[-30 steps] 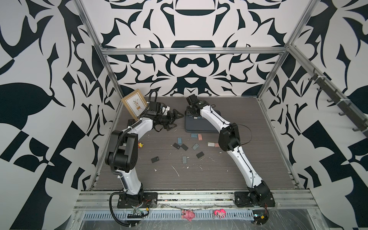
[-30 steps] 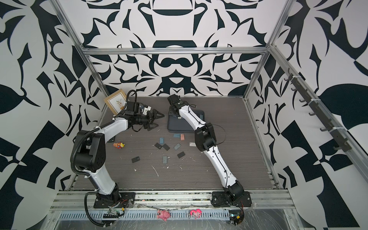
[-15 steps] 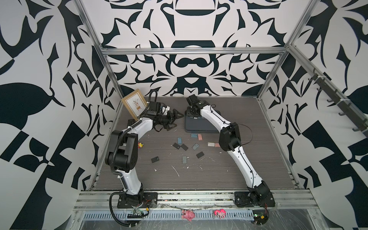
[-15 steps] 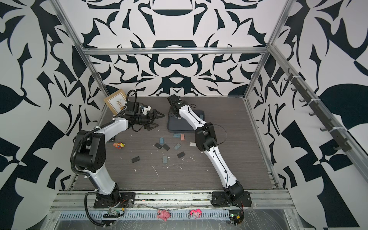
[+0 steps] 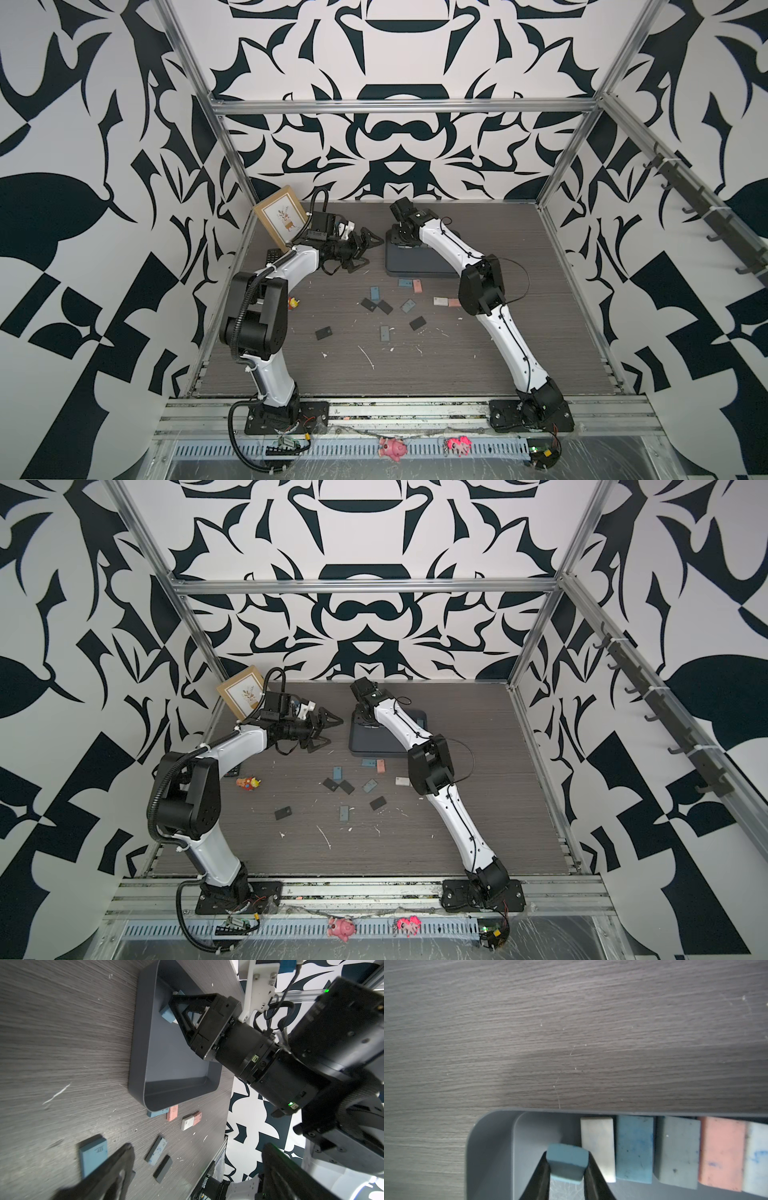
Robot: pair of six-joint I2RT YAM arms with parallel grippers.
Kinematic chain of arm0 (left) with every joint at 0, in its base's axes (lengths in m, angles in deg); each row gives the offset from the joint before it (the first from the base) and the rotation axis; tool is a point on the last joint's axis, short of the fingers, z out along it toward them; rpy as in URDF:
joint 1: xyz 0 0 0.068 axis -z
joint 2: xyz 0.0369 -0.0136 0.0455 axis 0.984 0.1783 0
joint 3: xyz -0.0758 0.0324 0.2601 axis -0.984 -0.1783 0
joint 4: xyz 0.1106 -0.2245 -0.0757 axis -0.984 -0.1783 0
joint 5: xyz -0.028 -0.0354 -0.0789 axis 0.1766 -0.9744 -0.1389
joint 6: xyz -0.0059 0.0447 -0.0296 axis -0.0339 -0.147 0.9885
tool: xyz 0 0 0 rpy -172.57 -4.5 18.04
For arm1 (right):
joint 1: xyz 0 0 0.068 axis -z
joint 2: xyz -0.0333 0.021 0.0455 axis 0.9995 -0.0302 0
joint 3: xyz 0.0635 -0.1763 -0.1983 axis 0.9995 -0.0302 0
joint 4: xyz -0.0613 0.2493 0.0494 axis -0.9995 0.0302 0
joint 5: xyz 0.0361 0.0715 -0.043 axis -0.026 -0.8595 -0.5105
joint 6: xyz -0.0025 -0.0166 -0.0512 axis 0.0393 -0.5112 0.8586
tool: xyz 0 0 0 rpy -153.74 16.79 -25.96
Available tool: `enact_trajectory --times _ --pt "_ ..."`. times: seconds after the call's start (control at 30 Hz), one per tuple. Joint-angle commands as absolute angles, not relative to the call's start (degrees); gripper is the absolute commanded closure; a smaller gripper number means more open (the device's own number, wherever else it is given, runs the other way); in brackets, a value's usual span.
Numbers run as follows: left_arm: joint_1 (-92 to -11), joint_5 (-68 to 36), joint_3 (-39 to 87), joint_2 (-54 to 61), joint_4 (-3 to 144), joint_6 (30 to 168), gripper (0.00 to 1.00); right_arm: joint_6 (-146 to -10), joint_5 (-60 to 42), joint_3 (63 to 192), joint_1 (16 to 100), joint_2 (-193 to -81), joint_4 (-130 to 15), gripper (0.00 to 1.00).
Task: Put the eraser in the storage box
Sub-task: Place the eraser in the storage box.
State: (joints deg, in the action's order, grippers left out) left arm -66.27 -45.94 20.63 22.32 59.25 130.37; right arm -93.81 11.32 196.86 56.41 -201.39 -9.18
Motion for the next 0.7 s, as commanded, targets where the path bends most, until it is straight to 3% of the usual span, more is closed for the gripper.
enact_trajectory --times 0.0,0.67 --pt "-66.6 -46.7 21.0 21.7 59.8 130.7 0.01 -93.8 11.0 197.6 56.1 -199.9 -4.8 0.72" --pt "-66.8 -46.7 21.1 21.8 59.8 130.8 0.01 -93.1 10.5 200.7 56.1 -201.9 -5.6 0.61"
